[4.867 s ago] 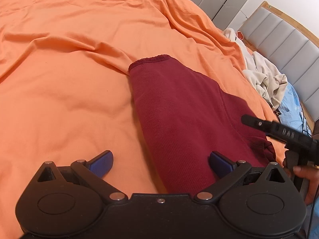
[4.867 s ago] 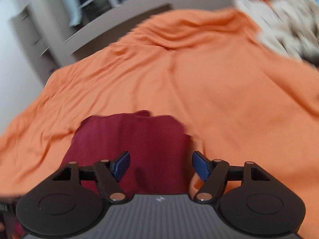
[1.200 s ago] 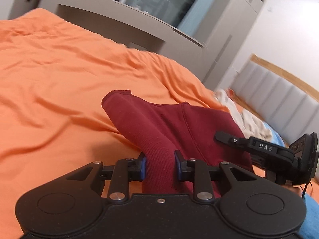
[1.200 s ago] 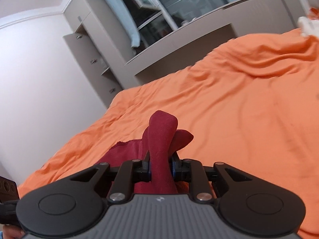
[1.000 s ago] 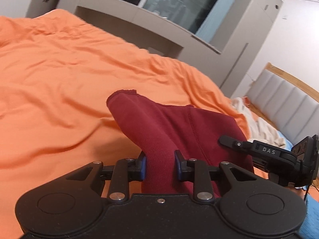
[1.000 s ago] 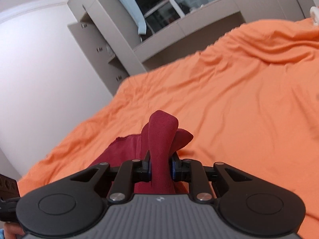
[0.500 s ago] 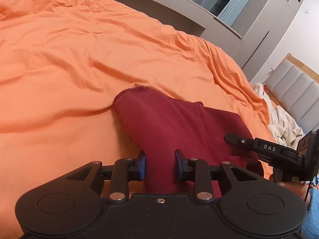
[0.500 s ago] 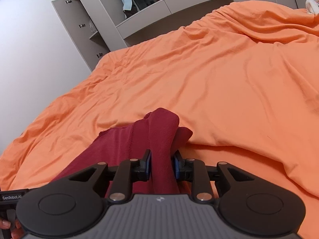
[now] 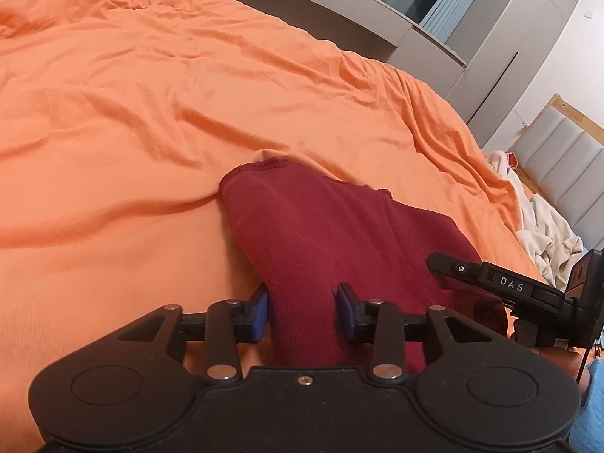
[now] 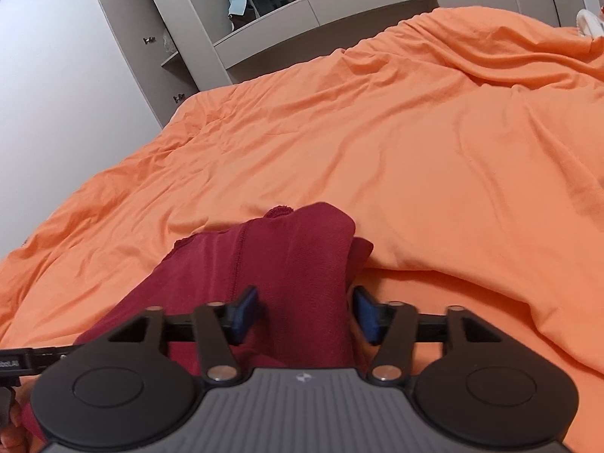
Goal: Fold small clothes
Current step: 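Lay the folded end down and open both tools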
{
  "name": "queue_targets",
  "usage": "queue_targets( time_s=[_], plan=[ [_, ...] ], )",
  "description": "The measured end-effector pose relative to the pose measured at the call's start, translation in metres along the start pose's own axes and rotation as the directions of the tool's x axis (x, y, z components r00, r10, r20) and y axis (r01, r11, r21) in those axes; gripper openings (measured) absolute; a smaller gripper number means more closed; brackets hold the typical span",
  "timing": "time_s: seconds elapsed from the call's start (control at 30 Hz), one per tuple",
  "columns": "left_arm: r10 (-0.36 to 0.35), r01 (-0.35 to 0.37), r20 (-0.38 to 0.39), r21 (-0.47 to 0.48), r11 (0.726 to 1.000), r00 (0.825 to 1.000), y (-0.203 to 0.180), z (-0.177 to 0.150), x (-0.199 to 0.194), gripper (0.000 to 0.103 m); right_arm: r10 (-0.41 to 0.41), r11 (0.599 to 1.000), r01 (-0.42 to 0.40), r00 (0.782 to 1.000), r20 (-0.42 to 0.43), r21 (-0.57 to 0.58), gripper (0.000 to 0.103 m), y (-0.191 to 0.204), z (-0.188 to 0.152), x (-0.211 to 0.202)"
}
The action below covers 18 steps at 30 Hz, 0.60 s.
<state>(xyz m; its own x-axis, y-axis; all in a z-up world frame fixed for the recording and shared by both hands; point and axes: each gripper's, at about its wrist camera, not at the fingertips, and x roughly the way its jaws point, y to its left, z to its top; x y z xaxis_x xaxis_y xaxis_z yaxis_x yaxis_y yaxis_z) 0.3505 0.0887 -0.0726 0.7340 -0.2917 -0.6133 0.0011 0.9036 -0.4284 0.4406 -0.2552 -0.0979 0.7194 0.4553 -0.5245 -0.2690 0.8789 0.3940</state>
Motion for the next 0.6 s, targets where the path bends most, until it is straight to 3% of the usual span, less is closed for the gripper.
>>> queue_targets(
  time_s=[0.17,0.3,0.5,0.6],
  plan=[
    [0.03,-0.03,0.006,0.006,1.0,1.0,-0.001,0.0,-0.004,0.072,-0.032,0.999,0.032,0.999,0.04,-0.008,0.091,0.004,0.001,-0.01],
    [0.055,-0.055,0.035,-0.006,0.998,0.998,0.0,0.001,-0.014,0.089,-0.064,0.998,0.065,0.995,0.083,-0.018,0.1,0.009,0.001,-0.024],
    [0.116,-0.118,0.109,0.016,0.993,0.987,-0.007,-0.001,-0.035,0.101,-0.11,0.989,0.125,0.978,0.175,-0.074,0.103,0.024,0.0,-0.058],
    [0.13,-0.138,0.158,0.043,0.989,0.979,-0.016,-0.003,-0.05,0.102,-0.111,0.983,0.141,0.969,0.221,-0.122,0.103,0.036,-0.001,-0.076]
  ],
)
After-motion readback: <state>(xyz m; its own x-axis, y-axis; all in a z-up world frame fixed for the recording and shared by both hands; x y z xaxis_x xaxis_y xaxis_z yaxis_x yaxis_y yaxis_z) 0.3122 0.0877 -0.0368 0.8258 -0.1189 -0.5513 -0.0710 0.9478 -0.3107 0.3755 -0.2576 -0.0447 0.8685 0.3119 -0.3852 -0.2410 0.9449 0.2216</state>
